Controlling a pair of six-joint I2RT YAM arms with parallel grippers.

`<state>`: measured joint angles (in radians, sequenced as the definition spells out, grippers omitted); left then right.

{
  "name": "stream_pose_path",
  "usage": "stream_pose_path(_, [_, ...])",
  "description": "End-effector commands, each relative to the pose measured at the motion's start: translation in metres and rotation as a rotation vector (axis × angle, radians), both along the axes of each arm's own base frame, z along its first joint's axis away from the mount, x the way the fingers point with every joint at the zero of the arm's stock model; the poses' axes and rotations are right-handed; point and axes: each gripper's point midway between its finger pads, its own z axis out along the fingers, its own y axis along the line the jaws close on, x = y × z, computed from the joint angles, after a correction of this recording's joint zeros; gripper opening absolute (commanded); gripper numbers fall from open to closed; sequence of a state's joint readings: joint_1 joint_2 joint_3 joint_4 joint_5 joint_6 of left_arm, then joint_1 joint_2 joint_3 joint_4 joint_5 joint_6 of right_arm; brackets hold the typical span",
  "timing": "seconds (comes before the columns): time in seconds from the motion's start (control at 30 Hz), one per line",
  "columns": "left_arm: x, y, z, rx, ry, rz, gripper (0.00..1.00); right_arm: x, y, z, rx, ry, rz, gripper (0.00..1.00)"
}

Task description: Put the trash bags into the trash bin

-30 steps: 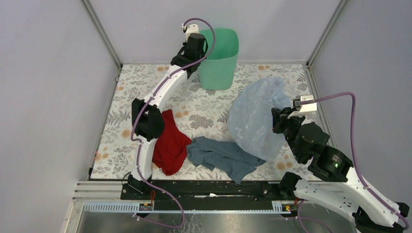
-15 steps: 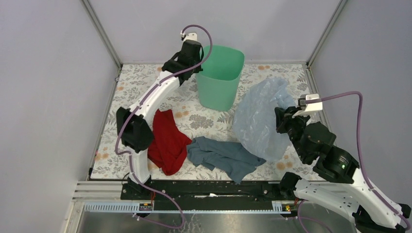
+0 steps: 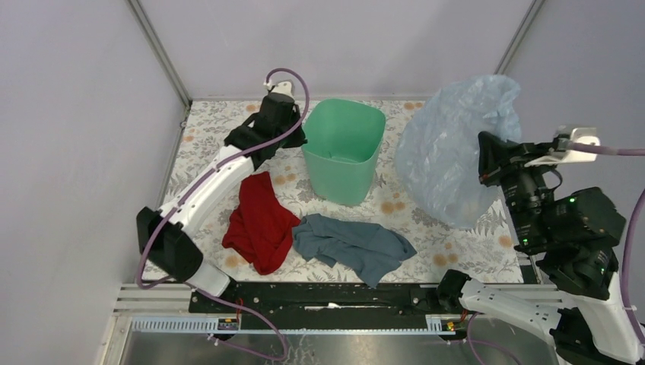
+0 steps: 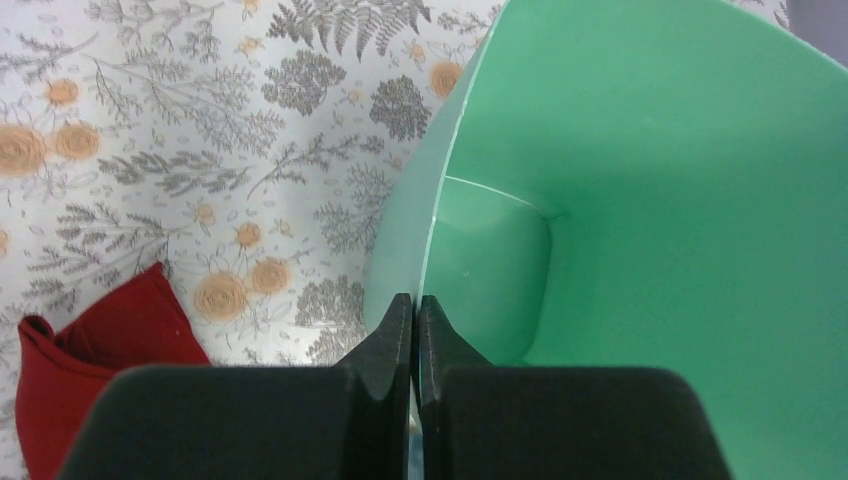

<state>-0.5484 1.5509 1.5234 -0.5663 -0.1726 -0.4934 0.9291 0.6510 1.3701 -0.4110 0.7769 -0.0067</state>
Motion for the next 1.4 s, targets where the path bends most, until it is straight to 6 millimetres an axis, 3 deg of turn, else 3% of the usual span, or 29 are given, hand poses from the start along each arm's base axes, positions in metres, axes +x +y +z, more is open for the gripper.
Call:
stream_pose_path(0.0, [-0.022, -0.008, 0.025, -0.147, -0.047, -0.038, 0.0, 0.001, 0.0, 0.063, 0.04, -0.149, -0.005, 0.12])
stream_pose_path(0.13, [-0.028, -0.004, 0.017, -0.119, -0.028, -0.048, 0.04, 0.006, 0.025, 0.094, 0.048, -0.22, 0.068, 0.04])
stream_pose_path(0.3, [-0.038, -0.001, 0.034, -0.109, -0.057, -0.097, 0.58, 0.021, 0.073, 0.118, 0.024, -0.254, 0.176, 0.02])
stream_pose_path(0.43, [-0.045, 0.016, 0.056, -0.086, -0.116, -0.071, 0.8, 0.034, 0.116, 0.131, 0.025, -0.276, 0.27, 0.03])
stream_pose_path(0.7, [-0.067, 0.065, 0.096, -0.014, -0.226, 0.02, 0.97, 0.051, 0.209, 0.146, 0.085, -0.298, 0.514, 0.03])
stream_pose_path(0.83, [-0.079, 0.08, 0.109, -0.001, -0.278, 0.047, 0.99, 0.071, 0.234, 0.124, 0.107, -0.235, 0.516, 0.02])
stream_pose_path(0.93, [-0.084, 0.088, 0.119, -0.004, -0.311, 0.068, 0.99, 0.095, 0.216, 0.101, 0.165, -0.159, 0.346, 0.0])
stream_pose_path(1.03, [-0.087, 0.091, 0.127, -0.02, -0.34, 0.075, 0.99, 0.115, 0.174, 0.065, 0.173, -0.062, 0.076, 0.0])
stream_pose_path(1.1, [-0.088, 0.09, 0.13, -0.036, -0.357, 0.068, 0.99, 0.117, 0.159, 0.039, 0.153, -0.017, 0.006, 0.0])
stream_pose_path(1.27, [-0.084, 0.085, 0.143, -0.075, -0.396, 0.07, 0.99, 0.111, 0.144, -0.035, 0.081, 0.116, -0.026, 0.0])
stream_pose_path(1.37, [-0.081, 0.079, 0.154, -0.107, -0.426, 0.054, 0.99, 0.107, 0.128, -0.057, 0.038, 0.16, -0.071, 0.0])
